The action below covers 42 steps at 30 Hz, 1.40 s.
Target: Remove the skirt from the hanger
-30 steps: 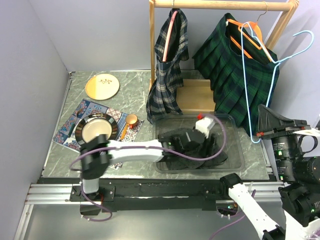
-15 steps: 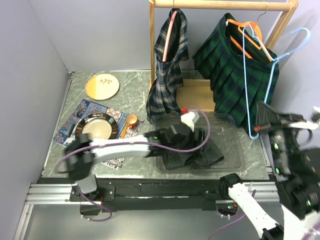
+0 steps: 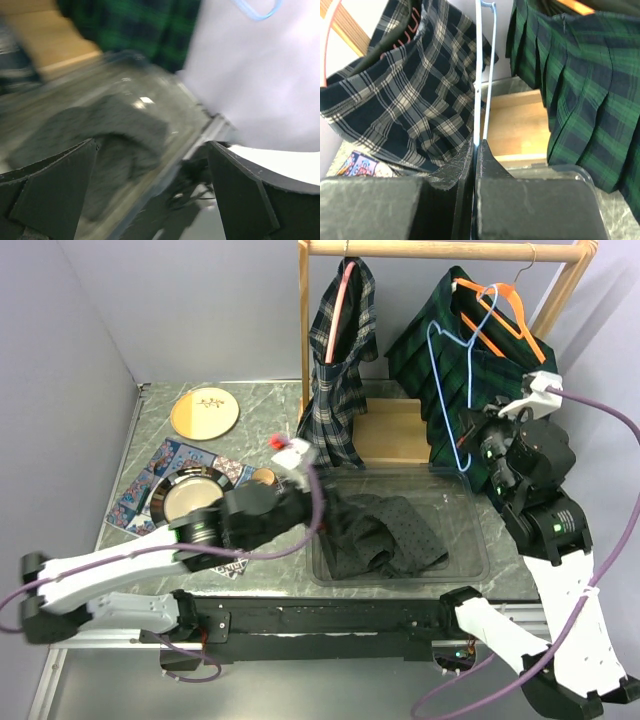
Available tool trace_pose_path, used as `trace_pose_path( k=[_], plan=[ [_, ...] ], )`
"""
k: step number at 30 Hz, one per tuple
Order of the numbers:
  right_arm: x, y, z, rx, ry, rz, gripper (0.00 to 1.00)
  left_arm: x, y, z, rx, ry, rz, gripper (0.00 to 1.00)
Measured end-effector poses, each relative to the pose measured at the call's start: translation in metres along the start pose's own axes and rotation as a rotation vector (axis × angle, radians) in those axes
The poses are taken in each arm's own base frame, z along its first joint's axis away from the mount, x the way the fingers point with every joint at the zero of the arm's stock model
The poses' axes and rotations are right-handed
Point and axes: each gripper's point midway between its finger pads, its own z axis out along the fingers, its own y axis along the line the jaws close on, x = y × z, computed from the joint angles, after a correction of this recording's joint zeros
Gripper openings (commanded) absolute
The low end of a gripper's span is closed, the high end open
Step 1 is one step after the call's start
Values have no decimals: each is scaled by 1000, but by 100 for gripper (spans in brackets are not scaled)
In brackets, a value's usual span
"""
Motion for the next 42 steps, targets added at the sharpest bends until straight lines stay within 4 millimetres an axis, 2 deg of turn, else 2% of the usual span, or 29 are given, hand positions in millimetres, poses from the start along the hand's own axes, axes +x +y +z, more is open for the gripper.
trace_pose_path(
  k=[7,12,16,18,23,29,34,36,37,40,42],
  plan=[
    [-20,11,25,-12,-70,-12,0,-17,67,-70,-193,-132,95,97],
    [-42,21,53,-4,-124,-24,0,-29,108,-105,-346,-242,126,97],
    [-45,24,83,27,-122,-58,0,-9,146,-116,-487,-256,159,97],
    [-46,24,95,45,-119,-74,0,2,156,-115,-527,-236,184,97],
    [-50,27,118,69,-123,-98,0,15,164,-109,-582,-178,241,97],
    [-49,29,145,96,-117,-116,0,-4,151,-106,-588,-148,309,97],
    [-29,27,162,112,-68,-133,1,-10,161,-118,-648,-149,370,97],
    [-23,25,163,122,-46,-136,12,-6,168,-125,-675,-147,394,97],
    [-21,24,163,126,-40,-135,27,-4,169,-127,-680,-142,406,97],
    [-16,22,161,134,-17,-122,46,-2,172,-134,-701,-137,433,97],
    [-13,22,156,131,1,-113,50,-3,173,-137,-713,-142,438,97]
  ],
)
